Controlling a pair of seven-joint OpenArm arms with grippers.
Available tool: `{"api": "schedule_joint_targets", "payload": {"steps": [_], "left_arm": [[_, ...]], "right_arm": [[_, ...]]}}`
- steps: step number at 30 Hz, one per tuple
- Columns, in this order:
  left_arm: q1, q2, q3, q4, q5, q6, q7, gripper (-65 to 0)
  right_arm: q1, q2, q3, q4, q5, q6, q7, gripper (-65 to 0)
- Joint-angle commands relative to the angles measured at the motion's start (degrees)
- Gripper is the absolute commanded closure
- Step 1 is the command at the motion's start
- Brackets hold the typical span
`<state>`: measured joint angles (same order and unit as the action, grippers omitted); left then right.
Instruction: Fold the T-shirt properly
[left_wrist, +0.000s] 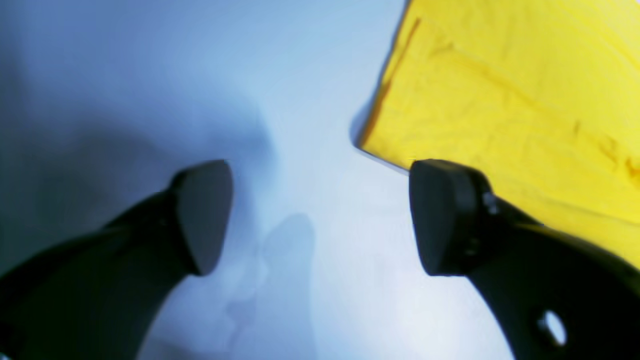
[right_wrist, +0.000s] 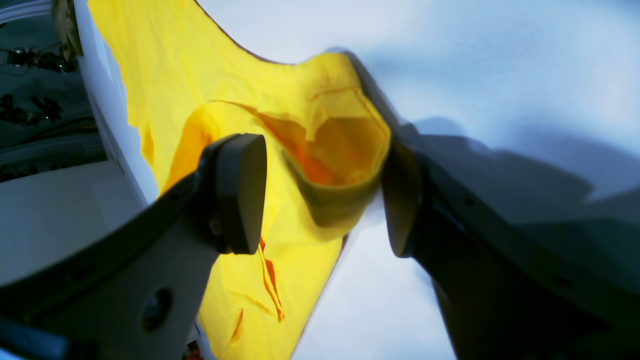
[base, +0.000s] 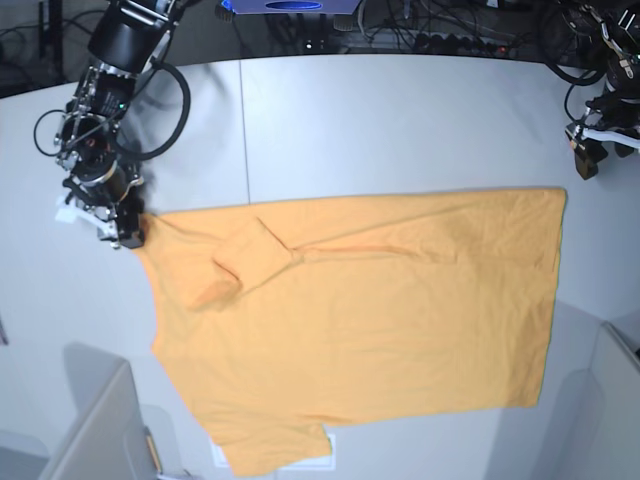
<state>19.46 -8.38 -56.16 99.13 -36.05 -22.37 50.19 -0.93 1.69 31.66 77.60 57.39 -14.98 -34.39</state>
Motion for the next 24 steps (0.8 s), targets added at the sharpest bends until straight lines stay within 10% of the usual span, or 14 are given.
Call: {"api": "schedule_joint_targets", "payload": {"steps": [1,24], "left_arm": [[-0.78,-0.80,-0.32,0.08,-0.56,0.17,-1.10,-54.0],[-17.13,-0.28,4.51,-25.07,-0.12,0.35,-1.10,-54.0]], "right_arm": [[-0.17,0.20,0.12,-0.11,-1.87,-1.59,-0.38,-34.8],[-4.57,-0.24,-3.48,4.99,-1.87,-1.32,-0.20,-34.8]]}}
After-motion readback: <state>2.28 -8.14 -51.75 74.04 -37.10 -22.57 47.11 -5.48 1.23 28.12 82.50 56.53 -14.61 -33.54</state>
